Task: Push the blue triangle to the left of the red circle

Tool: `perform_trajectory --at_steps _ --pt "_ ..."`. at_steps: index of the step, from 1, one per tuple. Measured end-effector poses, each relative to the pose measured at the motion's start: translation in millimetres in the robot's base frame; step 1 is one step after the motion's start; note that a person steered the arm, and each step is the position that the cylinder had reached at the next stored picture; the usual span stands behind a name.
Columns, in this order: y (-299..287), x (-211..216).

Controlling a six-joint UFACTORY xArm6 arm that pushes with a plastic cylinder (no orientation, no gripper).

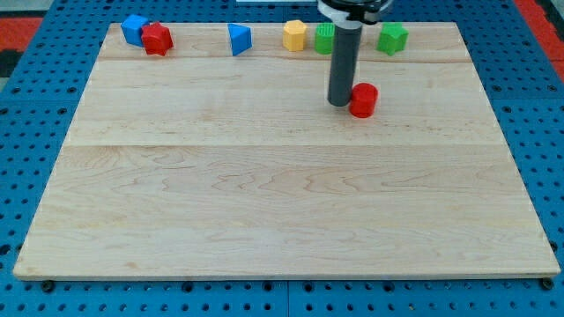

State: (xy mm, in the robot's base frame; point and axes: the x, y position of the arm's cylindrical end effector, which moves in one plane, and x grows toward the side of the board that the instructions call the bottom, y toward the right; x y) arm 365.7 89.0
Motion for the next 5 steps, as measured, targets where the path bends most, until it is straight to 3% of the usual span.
perform_trajectory --at_steps 2,3,4,5 --pt "59 4" --pt "-17 -1" --pt "-110 -38" --pt "-138 -76"
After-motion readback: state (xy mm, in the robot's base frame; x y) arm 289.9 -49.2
